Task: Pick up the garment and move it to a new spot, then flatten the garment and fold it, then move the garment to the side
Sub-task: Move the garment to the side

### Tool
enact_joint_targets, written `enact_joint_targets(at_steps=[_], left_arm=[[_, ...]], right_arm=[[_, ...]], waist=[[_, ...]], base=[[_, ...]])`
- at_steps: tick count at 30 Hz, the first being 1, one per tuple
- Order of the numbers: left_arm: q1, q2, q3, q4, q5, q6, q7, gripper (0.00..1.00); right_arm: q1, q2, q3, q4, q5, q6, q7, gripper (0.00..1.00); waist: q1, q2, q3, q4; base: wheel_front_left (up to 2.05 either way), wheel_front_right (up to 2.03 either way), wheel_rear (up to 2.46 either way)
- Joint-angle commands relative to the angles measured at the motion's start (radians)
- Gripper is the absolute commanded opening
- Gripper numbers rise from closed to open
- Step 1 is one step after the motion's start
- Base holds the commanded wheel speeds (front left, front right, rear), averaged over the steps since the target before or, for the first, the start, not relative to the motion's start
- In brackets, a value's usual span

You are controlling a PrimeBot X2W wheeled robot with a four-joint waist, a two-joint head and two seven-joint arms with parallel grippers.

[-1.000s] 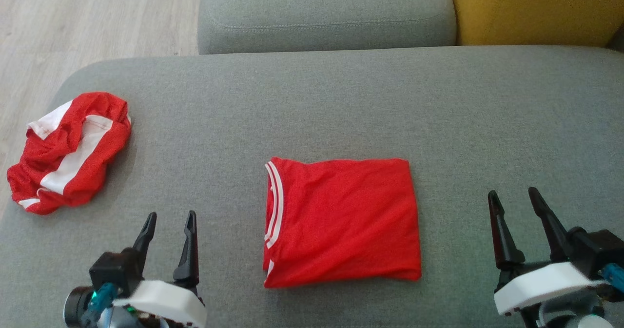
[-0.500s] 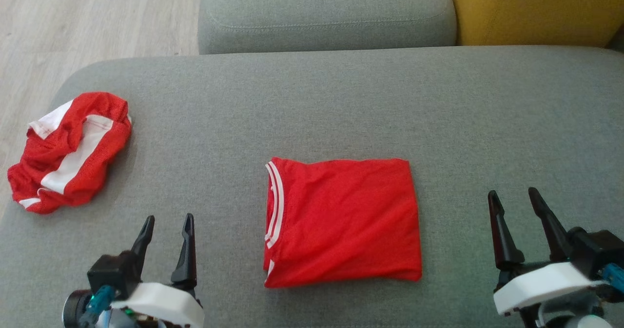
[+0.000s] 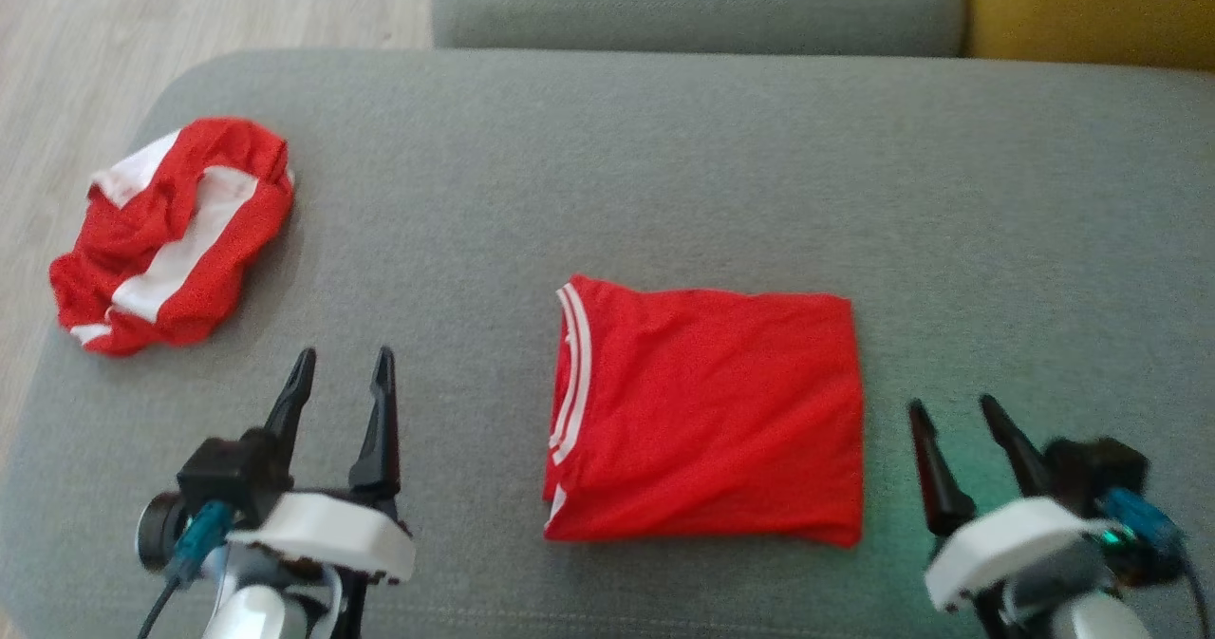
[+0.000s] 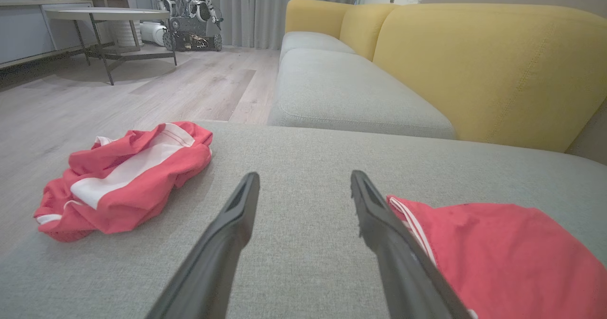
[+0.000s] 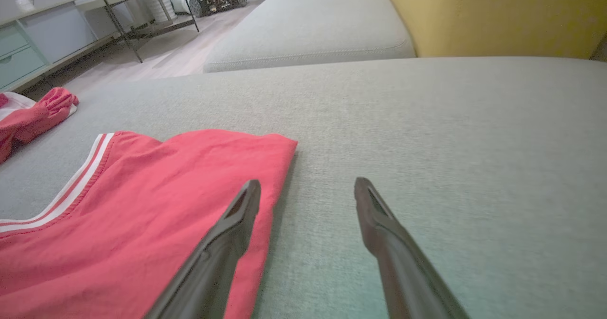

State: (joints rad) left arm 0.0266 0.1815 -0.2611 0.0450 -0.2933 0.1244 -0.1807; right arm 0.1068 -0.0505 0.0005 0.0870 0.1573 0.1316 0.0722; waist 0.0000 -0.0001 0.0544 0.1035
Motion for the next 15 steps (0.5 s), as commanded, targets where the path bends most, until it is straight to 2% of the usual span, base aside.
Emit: enact_joint_targets(at_steps=[1, 10, 15], left_arm=[[-0.067, 0.000, 0.025, -0.023, 0.001, -0.005, -0.018, 1.00], [-0.129, -0.031, 0.008, 0.019, -0.003, -0.016, -0.049, 1.00], [-0.139, -0.038, 0.009, 0.037, -0.006, -0.019, -0.062, 1.00]], right_arm=[[-0.085, -0.018, 0.045, 0.007, 0.004, -0.001, 0.001, 1.00], [-0.195, -0.024, 0.107, 0.249, 0.016, -0.001, 0.042, 1.00], [-0.211, -0.016, 0.135, 0.318, 0.043, -0.001, 0.103, 1.00]], waist=[[0.0000, 0.0001, 0.034, 0.034], [0.0000, 0.0001, 0.096, 0.095], [0.0000, 0.0001, 0.110, 0.102]], base=[[0.00, 0.00, 0.00], [0.00, 0.00, 0.00], [0.00, 0.00, 0.00]])
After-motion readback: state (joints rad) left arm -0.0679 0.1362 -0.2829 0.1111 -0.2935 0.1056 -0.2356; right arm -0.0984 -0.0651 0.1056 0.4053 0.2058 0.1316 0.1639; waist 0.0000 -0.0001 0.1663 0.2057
